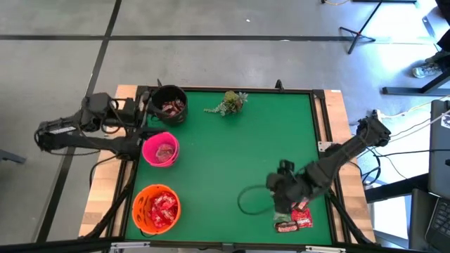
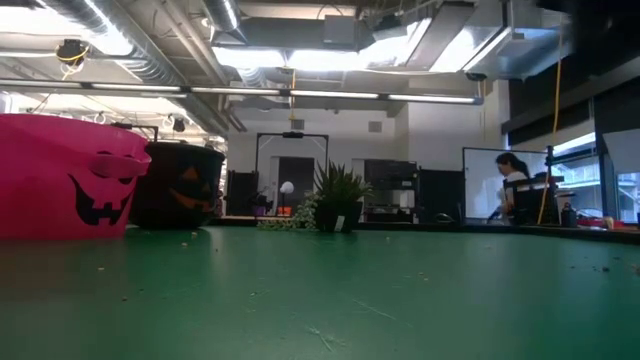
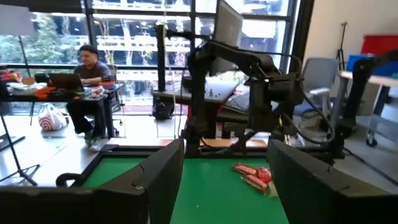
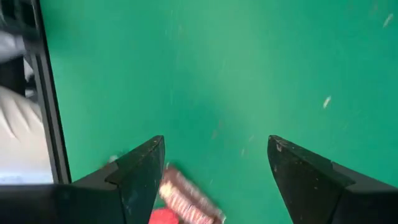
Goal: Sort candy
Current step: Put the brown chocolate into the black bucket
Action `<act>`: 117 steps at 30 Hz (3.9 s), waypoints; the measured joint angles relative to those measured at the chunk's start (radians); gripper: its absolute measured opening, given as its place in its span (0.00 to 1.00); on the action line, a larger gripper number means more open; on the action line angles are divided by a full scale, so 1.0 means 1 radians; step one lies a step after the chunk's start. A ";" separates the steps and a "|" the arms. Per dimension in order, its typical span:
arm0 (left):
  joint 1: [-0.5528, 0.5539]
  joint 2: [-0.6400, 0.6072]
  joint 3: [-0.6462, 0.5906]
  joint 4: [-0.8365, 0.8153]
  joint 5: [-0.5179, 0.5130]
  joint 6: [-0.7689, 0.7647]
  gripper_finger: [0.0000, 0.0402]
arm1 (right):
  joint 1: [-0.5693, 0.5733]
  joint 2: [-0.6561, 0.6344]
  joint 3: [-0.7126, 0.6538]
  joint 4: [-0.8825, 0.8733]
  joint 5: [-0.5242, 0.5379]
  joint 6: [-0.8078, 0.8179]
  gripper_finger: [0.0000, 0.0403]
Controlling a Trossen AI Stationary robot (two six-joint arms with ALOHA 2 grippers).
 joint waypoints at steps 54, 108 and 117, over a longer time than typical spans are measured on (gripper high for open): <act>-0.507 0.331 -0.002 0.252 -0.376 0.082 0.56 | 0.254 0.249 -0.331 0.189 -0.051 0.168 0.67; -0.477 0.648 -0.034 0.382 -0.530 0.261 0.56 | -0.295 0.044 -0.216 1.032 0.174 -0.510 0.22; -0.450 0.652 -0.035 0.433 -0.507 0.215 0.56 | -0.314 0.044 -0.216 1.170 0.165 -0.588 0.22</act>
